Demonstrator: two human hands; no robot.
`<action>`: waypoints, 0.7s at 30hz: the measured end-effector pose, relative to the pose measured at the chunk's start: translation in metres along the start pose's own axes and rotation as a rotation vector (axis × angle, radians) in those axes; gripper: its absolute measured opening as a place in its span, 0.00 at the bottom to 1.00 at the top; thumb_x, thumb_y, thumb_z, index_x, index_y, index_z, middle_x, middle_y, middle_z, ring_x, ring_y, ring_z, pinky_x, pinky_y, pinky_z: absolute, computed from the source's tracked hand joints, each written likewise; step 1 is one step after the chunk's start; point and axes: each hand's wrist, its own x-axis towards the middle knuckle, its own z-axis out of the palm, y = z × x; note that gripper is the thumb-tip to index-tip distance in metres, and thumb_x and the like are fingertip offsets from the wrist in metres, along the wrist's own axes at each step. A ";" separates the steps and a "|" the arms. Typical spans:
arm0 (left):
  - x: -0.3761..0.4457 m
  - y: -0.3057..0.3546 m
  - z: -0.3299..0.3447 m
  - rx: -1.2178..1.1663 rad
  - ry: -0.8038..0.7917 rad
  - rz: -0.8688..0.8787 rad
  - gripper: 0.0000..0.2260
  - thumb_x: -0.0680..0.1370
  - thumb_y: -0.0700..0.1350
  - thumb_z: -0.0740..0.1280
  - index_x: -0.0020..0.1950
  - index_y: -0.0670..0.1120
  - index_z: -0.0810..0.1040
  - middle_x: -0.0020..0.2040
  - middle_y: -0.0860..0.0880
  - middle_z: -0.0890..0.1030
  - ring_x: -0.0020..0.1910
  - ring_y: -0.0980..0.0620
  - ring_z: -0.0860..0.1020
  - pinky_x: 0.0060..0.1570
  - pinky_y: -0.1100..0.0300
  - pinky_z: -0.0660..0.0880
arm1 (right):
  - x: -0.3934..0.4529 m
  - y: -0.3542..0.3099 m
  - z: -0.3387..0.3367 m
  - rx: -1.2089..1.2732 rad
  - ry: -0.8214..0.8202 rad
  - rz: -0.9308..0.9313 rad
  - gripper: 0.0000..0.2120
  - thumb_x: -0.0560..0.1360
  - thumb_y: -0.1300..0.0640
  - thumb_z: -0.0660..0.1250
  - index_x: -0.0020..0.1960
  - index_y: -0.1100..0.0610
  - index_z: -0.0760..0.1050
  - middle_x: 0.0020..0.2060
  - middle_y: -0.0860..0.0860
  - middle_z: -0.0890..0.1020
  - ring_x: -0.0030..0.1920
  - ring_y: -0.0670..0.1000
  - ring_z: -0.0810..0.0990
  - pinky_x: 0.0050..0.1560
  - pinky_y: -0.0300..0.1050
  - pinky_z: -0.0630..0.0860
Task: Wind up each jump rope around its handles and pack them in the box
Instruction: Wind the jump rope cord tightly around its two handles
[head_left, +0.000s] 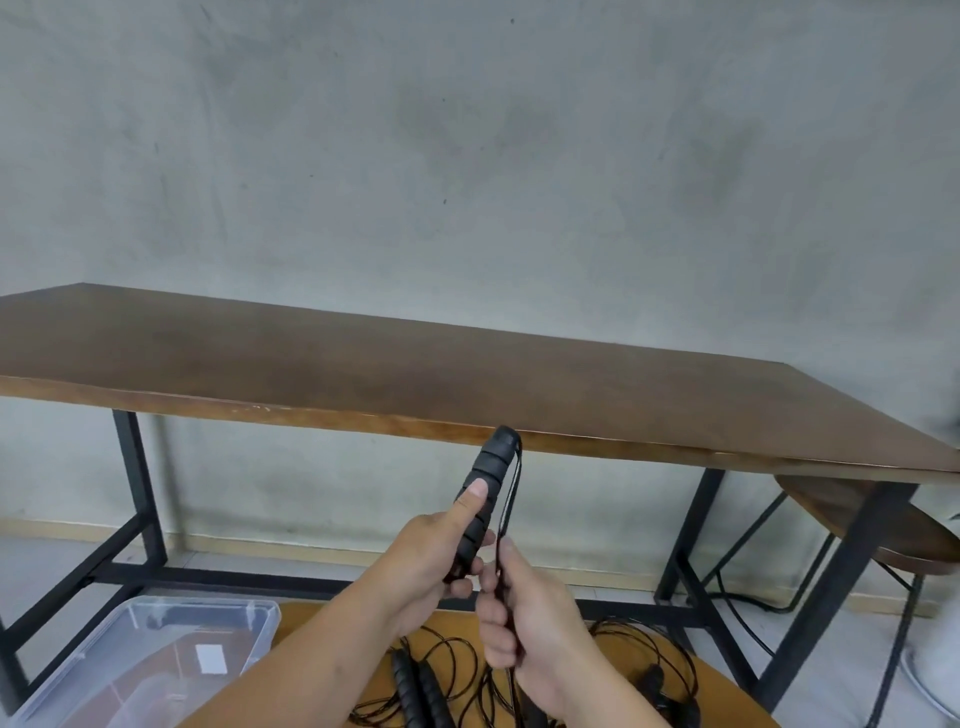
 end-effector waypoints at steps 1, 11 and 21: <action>0.001 0.001 0.000 -0.036 -0.024 -0.019 0.31 0.72 0.65 0.68 0.58 0.38 0.79 0.49 0.41 0.84 0.35 0.49 0.75 0.42 0.51 0.73 | -0.002 0.001 0.000 -0.025 -0.009 0.040 0.25 0.79 0.39 0.58 0.34 0.56 0.76 0.26 0.50 0.67 0.24 0.47 0.59 0.26 0.41 0.53; 0.011 -0.010 0.002 0.163 -0.134 0.000 0.26 0.75 0.64 0.67 0.59 0.42 0.76 0.42 0.47 0.80 0.37 0.51 0.75 0.37 0.60 0.74 | -0.005 0.001 -0.009 -0.206 -0.042 0.225 0.23 0.81 0.38 0.56 0.39 0.56 0.69 0.27 0.49 0.65 0.25 0.47 0.54 0.25 0.39 0.51; 0.013 -0.016 -0.036 1.188 -0.070 0.174 0.24 0.76 0.67 0.63 0.63 0.52 0.68 0.51 0.53 0.78 0.50 0.53 0.77 0.51 0.58 0.74 | -0.031 -0.059 -0.037 -1.244 0.036 -0.139 0.11 0.77 0.47 0.67 0.47 0.54 0.83 0.38 0.49 0.82 0.38 0.46 0.78 0.42 0.42 0.74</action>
